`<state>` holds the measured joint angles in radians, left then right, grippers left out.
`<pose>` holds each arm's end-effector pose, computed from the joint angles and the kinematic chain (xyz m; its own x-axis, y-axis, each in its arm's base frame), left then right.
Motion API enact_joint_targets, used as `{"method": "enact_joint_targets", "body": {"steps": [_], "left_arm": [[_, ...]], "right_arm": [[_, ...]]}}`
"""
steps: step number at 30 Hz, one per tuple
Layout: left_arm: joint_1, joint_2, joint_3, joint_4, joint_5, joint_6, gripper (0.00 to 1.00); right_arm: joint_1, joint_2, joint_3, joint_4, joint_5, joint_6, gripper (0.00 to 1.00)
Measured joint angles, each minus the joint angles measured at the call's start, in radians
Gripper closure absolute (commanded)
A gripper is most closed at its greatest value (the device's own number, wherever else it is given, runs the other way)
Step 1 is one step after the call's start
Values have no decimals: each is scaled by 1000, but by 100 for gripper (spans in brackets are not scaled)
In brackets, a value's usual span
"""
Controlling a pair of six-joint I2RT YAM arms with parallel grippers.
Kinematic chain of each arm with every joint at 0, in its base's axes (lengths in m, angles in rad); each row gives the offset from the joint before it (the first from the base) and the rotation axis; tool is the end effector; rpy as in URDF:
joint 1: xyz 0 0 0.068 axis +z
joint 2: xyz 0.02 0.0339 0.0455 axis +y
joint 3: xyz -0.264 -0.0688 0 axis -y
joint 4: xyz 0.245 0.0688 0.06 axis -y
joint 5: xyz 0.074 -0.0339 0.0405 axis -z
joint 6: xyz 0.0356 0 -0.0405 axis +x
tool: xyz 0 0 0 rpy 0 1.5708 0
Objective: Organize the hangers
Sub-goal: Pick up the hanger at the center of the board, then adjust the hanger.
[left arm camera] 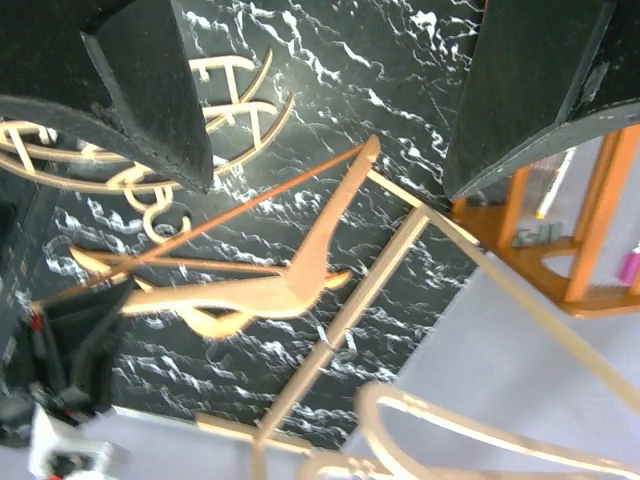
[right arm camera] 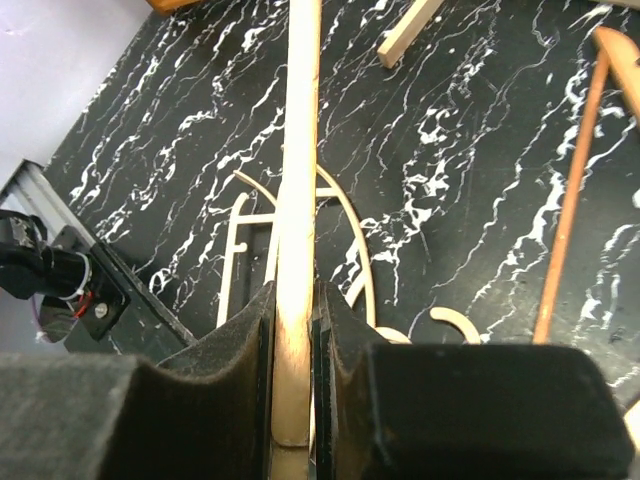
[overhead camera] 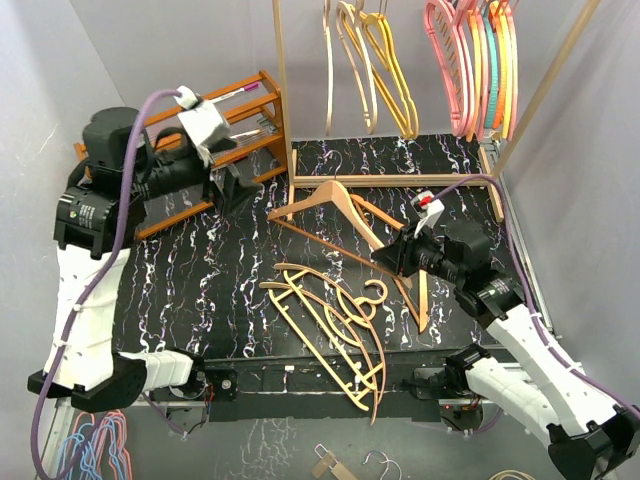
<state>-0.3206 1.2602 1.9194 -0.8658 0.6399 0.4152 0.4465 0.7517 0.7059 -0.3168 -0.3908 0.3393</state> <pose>0.1799 -0.0821 0.5413 0.1476 0.2919 -0.9450 0.8174 0.5020 0.2827 0.1516 0.0876 0.3046 -0.5415 0.0819 -0.8367 -0.5729 0.6924 0.4386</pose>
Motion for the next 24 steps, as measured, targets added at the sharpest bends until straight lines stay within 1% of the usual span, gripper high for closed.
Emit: {"method": "enact_joint_targets", "body": {"steps": [2, 7, 9, 11, 13, 15, 16, 17, 19, 21, 24], "left_arm": [[32, 9, 42, 32, -20, -72, 3], [161, 97, 164, 153, -221, -252, 3], [211, 131, 187, 189, -219, -306, 3], [239, 154, 188, 207, -135, -344, 3], [243, 178, 180, 218, 27, -373, 3], [243, 200, 150, 229, 230, -403, 3], [241, 206, 143, 230, 280, -411, 3], [240, 217, 125, 243, 363, -433, 6], [240, 233, 69, 302, 505, -504, 8], [240, 234, -64, 476, 638, -653, 9], [241, 241, -297, 868, 760, -981, 11]], "right_arm": [[13, 15, 66, -69, 30, -43, 92], [58, 91, 249, -189, 64, -137, 92], [86, 120, 289, -212, 68, -163, 92], [123, 135, 296, -223, 67, -183, 92], [154, 139, 296, -253, 54, -196, 92], [174, 138, 296, -264, 32, -205, 92], [178, 138, 296, -263, 26, -208, 92], [180, 137, 296, -262, 21, -208, 92], [180, 135, 296, -262, 18, -209, 92], [180, 133, 296, -262, 18, -209, 92], [180, 132, 296, -258, 18, -210, 92]]}}
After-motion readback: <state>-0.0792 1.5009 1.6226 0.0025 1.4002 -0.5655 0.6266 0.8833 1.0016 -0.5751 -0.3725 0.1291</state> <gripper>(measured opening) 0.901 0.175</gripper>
